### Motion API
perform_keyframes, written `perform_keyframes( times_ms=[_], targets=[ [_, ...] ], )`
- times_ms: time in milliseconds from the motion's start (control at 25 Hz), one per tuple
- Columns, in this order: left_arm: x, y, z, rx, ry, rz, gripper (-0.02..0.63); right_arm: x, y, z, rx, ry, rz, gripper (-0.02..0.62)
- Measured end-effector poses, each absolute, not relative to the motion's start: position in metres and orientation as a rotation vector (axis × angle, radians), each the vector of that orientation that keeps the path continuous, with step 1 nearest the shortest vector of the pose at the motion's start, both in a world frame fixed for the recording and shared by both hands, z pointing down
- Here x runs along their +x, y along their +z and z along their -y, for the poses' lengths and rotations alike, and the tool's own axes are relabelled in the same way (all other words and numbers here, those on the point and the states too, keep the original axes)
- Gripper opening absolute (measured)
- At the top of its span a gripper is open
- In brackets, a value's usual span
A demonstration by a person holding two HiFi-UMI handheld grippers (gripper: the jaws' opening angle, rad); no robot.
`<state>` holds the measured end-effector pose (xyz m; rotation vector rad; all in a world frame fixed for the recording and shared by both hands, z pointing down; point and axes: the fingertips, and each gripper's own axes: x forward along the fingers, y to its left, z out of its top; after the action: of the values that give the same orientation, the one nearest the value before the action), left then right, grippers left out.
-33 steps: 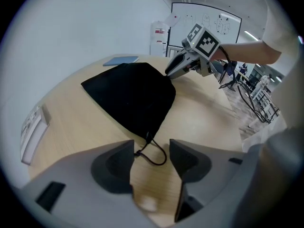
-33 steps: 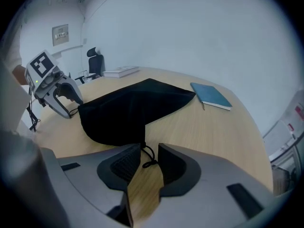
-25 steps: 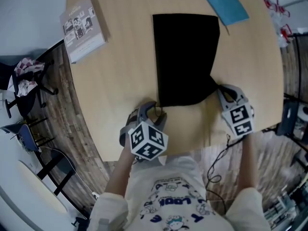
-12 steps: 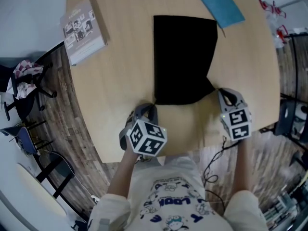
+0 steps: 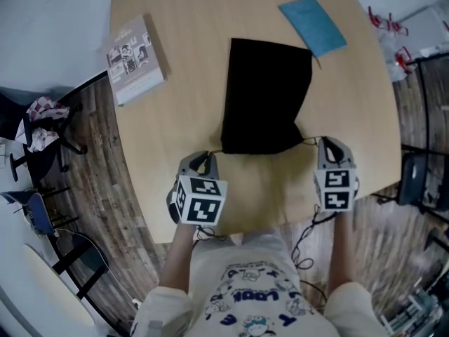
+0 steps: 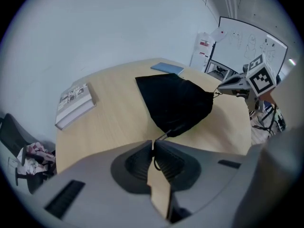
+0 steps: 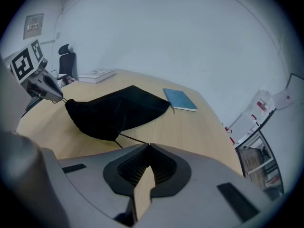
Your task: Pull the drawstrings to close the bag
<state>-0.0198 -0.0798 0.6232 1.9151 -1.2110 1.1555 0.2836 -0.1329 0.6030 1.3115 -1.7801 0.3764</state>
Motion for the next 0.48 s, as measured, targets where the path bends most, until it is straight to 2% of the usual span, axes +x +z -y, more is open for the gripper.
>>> perform_keyframes(
  times_ms=[480],
  targets=[
    [-0.059,0.557,0.123,1.849,0.998,1.517,0.023,0.288,0.527,0.14,1.663,0.332,1.652,0.006]
  ],
)
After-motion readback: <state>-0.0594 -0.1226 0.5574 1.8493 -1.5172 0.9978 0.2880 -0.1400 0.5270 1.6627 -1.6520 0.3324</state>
